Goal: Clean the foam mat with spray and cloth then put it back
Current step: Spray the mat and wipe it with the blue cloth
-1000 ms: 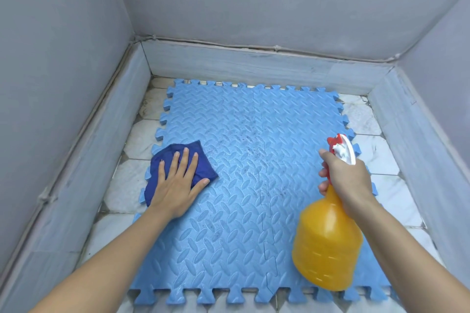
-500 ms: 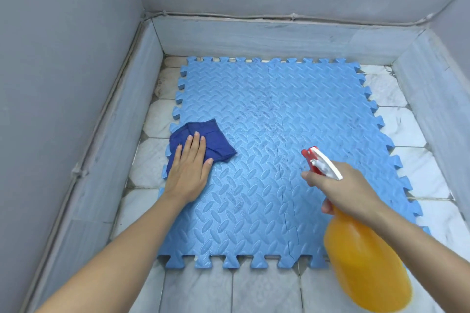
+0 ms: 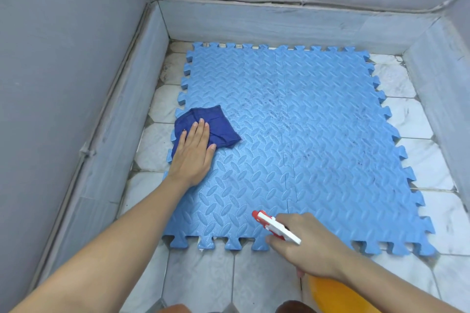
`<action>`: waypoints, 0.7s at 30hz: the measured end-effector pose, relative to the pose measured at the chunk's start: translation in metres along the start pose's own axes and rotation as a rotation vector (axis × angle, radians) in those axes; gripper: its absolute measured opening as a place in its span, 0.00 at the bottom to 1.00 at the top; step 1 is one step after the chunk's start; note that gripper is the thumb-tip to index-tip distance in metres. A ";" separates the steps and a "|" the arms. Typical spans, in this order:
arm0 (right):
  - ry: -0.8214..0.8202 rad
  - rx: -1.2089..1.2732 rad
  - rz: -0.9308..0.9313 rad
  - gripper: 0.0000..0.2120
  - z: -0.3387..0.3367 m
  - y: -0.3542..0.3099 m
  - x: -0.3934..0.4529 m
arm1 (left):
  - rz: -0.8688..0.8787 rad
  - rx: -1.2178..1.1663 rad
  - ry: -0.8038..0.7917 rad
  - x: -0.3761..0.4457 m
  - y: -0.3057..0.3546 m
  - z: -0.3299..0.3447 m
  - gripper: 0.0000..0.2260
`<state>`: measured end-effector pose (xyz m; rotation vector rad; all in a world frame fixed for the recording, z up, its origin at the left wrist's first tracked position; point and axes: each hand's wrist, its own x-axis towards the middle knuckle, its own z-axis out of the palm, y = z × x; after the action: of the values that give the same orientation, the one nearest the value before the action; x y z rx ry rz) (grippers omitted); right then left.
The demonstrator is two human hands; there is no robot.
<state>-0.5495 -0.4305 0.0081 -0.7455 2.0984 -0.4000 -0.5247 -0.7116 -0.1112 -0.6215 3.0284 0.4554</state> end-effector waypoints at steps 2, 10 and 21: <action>0.022 -0.064 0.000 0.14 0.002 0.006 -0.002 | 0.008 -0.009 -0.008 -0.001 -0.002 0.000 0.32; 0.290 0.189 0.215 0.12 -0.020 0.052 -0.047 | -0.025 -0.034 0.058 0.004 -0.005 0.003 0.42; 0.637 0.387 0.506 0.05 -0.037 0.121 -0.127 | -0.150 -0.030 0.224 0.025 0.017 0.017 0.34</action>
<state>-0.5650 -0.2558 0.0446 0.1813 2.5719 -0.7989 -0.5555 -0.7015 -0.1248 -0.9550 3.1529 0.4551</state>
